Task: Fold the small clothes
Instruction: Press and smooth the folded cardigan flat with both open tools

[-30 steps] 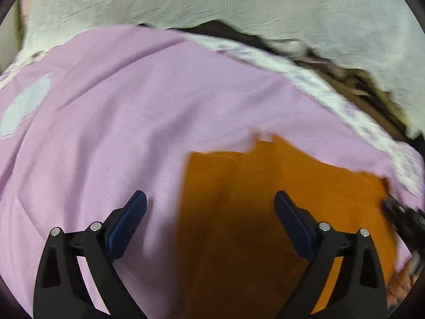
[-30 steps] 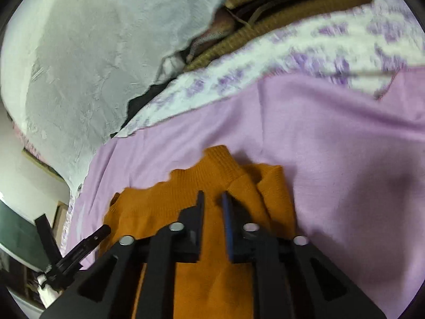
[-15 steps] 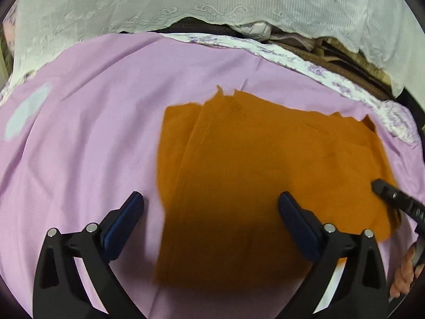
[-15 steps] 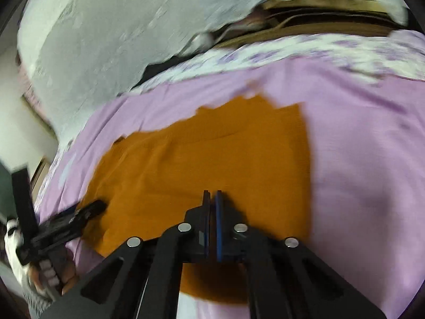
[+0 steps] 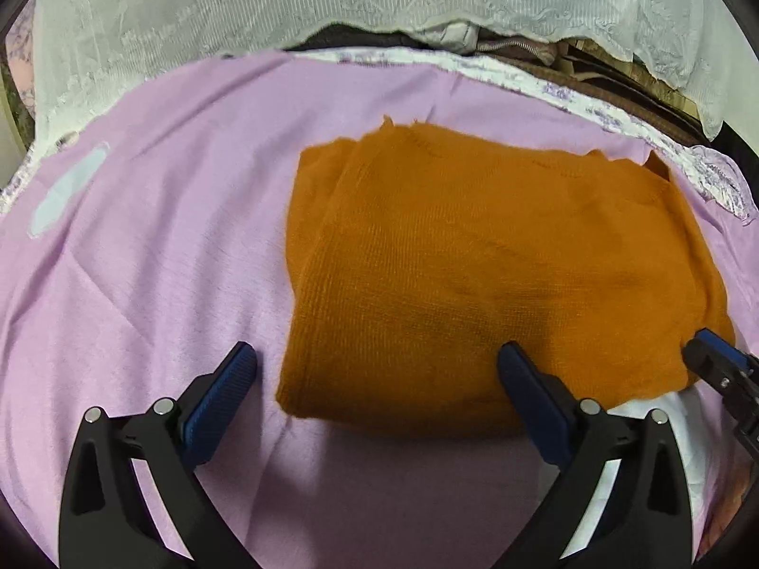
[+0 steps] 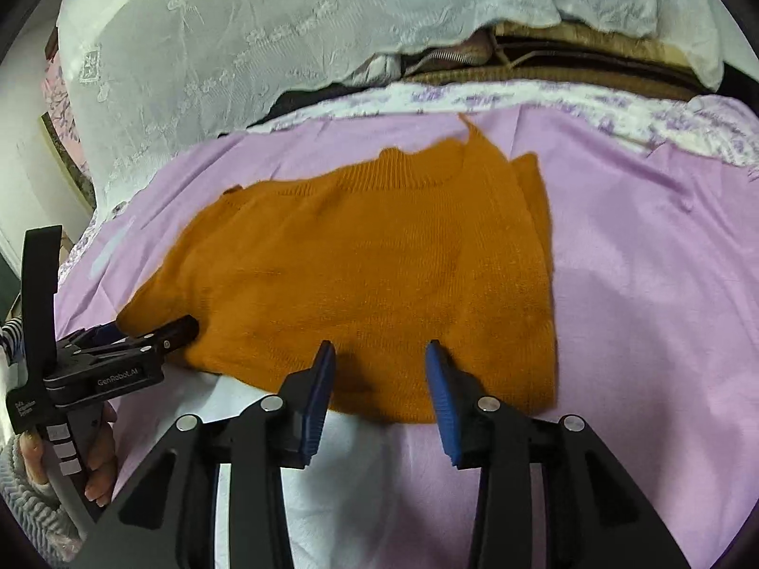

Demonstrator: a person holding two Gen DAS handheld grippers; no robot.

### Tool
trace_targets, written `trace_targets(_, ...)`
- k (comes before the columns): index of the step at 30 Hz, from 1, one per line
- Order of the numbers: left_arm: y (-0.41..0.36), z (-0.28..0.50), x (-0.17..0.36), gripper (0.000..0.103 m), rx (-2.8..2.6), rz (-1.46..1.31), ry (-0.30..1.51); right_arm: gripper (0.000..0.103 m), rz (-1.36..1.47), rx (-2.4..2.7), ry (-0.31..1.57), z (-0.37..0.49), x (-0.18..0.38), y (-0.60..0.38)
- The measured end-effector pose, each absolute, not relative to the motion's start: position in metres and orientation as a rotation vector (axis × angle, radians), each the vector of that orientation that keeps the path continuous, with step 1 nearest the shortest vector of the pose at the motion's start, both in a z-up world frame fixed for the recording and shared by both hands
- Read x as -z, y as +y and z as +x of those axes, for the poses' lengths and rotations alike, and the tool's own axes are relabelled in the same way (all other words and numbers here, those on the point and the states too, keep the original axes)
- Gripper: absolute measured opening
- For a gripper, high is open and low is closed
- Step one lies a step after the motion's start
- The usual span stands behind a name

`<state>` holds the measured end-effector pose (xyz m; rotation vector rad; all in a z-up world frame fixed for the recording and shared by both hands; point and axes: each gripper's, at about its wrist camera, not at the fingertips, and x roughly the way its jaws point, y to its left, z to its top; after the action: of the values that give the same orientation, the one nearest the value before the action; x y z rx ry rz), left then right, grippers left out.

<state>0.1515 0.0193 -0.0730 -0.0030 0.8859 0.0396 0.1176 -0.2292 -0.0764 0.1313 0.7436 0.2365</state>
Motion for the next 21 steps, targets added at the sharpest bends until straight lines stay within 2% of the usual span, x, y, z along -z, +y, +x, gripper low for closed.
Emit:
trace_targets(8,0.005,0.14,0.055,0.099,-0.058,0.062,0.764,0.04,0.088,-0.218,0.676,0.118,0.059,-0.211)
trace_targets(11,0.003,0.144,0.059,0.099,-0.059,0.074,0.786,0.041,0.071,-0.217,0.691,0.124,0.063,-0.206)
trace_targets(17,0.001,0.151,0.07,0.099,-0.056,0.083,0.836,0.05,0.008,-0.204,0.736,0.127,0.078,-0.195)
trace_targets(21,0.003,0.149,0.069,0.099,-0.052,0.075,0.831,0.05,0.011,-0.209,0.696,0.12,0.07,-0.194)
